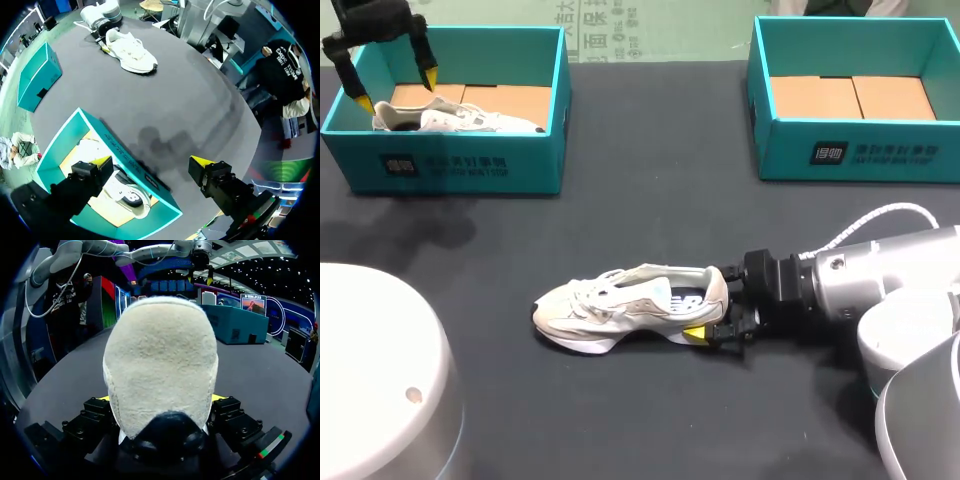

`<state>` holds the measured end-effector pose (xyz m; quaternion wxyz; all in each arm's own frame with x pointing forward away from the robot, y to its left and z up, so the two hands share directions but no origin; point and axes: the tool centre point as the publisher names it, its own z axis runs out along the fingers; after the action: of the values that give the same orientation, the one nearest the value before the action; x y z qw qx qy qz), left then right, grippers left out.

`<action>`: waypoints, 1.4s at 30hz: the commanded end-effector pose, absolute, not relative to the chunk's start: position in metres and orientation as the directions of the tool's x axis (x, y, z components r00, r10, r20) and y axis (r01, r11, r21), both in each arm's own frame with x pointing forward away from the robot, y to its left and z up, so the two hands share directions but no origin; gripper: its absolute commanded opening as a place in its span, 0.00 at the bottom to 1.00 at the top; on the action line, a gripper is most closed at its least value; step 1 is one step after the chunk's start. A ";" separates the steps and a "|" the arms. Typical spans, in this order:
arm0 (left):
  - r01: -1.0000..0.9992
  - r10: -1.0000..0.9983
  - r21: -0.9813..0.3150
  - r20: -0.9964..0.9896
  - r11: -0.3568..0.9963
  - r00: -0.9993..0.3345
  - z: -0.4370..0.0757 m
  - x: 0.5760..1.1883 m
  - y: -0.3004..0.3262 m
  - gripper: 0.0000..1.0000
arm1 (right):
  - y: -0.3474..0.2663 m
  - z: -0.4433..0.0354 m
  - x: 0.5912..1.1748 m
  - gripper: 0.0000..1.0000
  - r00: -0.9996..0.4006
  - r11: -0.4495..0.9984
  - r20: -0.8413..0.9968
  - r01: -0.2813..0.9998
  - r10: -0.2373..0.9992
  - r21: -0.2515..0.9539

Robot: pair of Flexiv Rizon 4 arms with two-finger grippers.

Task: Take the shoe out of the shoebox, open the shoe tongue, remove and reinsert the insole, then place the shoe into the shoebox

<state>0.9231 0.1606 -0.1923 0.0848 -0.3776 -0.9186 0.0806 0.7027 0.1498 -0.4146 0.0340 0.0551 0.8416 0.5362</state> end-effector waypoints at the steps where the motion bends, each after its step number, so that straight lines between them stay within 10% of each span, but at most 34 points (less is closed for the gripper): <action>1: 0.389 0.401 -0.115 0.111 0.914 -0.909 -0.201 0.865 0.120 1.00 | 0.150 -0.414 0.703 0.00 -0.992 0.423 0.002 0.058 0.130 0.904; 5: 0.044 0.060 -0.096 0.174 0.994 -0.983 -0.207 0.835 0.089 1.00 | 0.150 -0.414 0.703 0.00 -0.992 0.423 0.002 0.058 0.130 0.904; 21: -0.095 -0.085 -0.064 0.138 0.993 -0.987 -0.211 0.801 0.058 1.00 | 0.150 -0.414 0.703 0.00 -0.992 0.423 0.002 0.058 0.130 0.904; 31: -0.778 -0.791 0.159 0.032 0.608 -0.611 -0.215 0.746 -0.028 1.00 | 0.150 -0.414 0.703 0.00 -0.992 0.423 0.002 0.058 0.130 0.904; 42: -0.783 -0.795 0.171 0.000 0.598 -0.607 -0.215 0.744 -0.033 1.00 | 0.150 -0.414 0.703 0.00 -0.992 0.423 0.002 0.058 0.130 0.904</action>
<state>0.7422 -0.0286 -0.2151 0.0471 0.3083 -0.9495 -0.0347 0.7028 0.1498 -0.4146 0.0340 0.0551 0.8417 0.5361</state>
